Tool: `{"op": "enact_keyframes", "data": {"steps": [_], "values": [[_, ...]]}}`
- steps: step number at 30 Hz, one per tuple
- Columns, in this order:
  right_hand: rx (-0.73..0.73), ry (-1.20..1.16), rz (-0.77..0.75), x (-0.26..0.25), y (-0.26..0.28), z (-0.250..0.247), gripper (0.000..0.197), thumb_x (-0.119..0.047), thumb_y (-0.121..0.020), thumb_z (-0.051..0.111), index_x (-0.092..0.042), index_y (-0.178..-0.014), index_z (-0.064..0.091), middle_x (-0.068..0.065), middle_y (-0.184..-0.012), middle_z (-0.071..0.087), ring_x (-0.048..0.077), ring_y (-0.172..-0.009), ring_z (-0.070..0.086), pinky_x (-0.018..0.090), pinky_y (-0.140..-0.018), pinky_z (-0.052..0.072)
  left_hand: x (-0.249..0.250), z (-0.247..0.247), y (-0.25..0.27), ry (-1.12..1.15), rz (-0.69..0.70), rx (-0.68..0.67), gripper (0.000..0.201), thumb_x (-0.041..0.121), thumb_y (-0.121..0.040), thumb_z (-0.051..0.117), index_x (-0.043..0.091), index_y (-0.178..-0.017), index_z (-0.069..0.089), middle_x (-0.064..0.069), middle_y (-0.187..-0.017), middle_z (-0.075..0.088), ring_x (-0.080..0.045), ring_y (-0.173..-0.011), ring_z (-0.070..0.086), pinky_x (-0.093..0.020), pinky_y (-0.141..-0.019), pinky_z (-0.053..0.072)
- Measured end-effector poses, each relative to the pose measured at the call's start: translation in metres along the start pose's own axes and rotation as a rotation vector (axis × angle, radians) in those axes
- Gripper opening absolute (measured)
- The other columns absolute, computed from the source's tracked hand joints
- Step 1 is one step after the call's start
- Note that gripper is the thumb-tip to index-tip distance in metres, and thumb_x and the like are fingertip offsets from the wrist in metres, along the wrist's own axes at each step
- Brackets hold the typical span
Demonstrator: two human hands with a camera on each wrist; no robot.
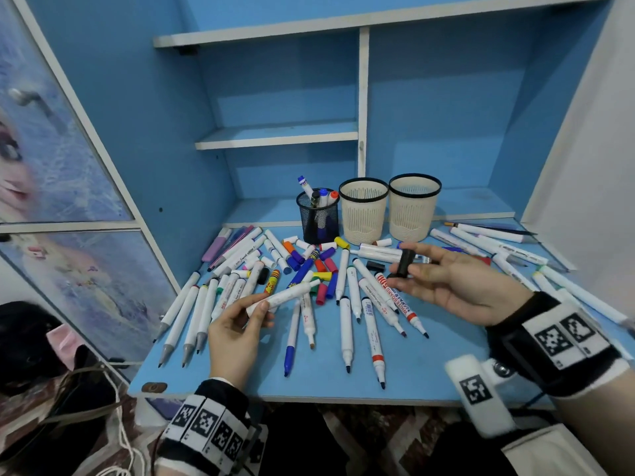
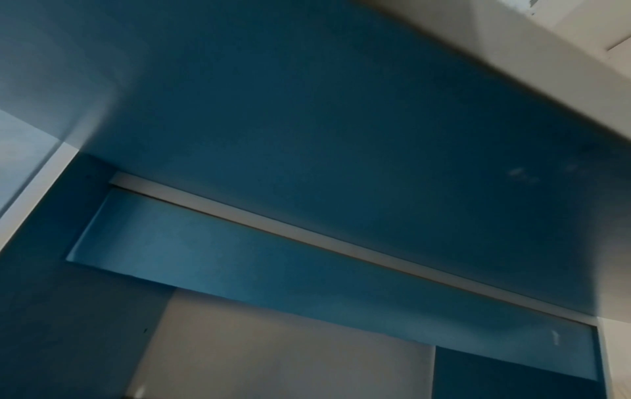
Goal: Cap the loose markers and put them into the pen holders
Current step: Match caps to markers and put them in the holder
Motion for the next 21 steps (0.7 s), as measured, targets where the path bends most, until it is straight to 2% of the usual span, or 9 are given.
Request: {"op": "enact_keyframes", "data": {"steps": [3,5,9,13,17,21], "values": [[0.048,-0.095,-0.035,0.010,0.006,0.002,0.024,0.012,-0.088,0.045,-0.007,-0.099,0.054,0.019,-0.086,0.072,0.029,-0.075,0.072,0.029,-0.060,0.059,0.001,0.002,0.003,-0.012,-0.004,-0.020,0.014,-0.002,-0.087,0.058,0.006,-0.094,0.068,-0.013,-0.074,0.067,-0.005,-0.060,0.062,-0.013,-0.064,0.052],[0.059,-0.105,-0.087,0.016,0.011,0.005,0.022,0.012,-0.089,0.046,-0.007,-0.099,0.052,0.019,-0.088,0.071,0.027,-0.076,0.072,0.027,-0.058,0.057,0.004,0.006,0.007,-0.013,-0.011,-0.030,0.016,-0.001,-0.087,0.060,0.011,-0.092,0.070,-0.008,-0.071,0.069,-0.010,-0.063,0.064,-0.018,-0.067,0.054],[0.077,-0.059,-0.204,0.030,0.017,0.009,0.026,0.012,-0.087,0.049,-0.007,-0.104,0.057,0.018,-0.090,0.071,0.025,-0.080,0.071,0.027,-0.066,0.059,0.023,0.021,0.016,0.034,0.009,-0.104,0.018,-0.003,-0.085,0.060,0.013,-0.089,0.069,0.001,-0.068,0.072,-0.011,-0.062,0.067,-0.018,-0.068,0.056],[0.090,-0.049,-0.268,0.039,0.021,0.013,0.023,0.009,-0.087,0.052,-0.008,-0.098,0.062,0.015,-0.093,0.071,0.022,-0.086,0.070,0.030,-0.077,0.059,0.045,0.036,0.023,0.080,0.026,-0.185,0.017,-0.001,-0.085,0.060,0.012,-0.090,0.070,-0.002,-0.068,0.072,-0.013,-0.064,0.068,-0.019,-0.069,0.056],[0.051,-0.122,-0.301,0.037,0.028,0.016,0.020,0.007,-0.086,0.053,-0.005,-0.099,0.061,0.021,-0.099,0.069,0.027,-0.088,0.070,0.030,-0.075,0.058,0.058,0.045,0.028,0.136,0.005,-0.246,0.017,-0.004,-0.086,0.058,0.008,-0.091,0.068,-0.003,-0.070,0.073,-0.012,-0.064,0.068,-0.017,-0.067,0.055],[0.015,-0.064,-0.340,0.035,0.036,0.020,0.019,0.007,-0.084,0.054,-0.003,-0.099,0.060,0.019,-0.097,0.071,0.029,-0.089,0.070,0.028,-0.073,0.058,0.064,0.051,0.030,0.124,0.005,-0.295,0.016,-0.003,-0.085,0.059,0.007,-0.092,0.069,-0.008,-0.073,0.073,-0.015,-0.066,0.068,-0.018,-0.067,0.055]]}}
Point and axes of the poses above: each hand's wrist, its own y-axis away from the middle knuckle, its own z-axis out of the palm, x = y × z, the point moved 3 cm from there along -y, towards the middle knuckle
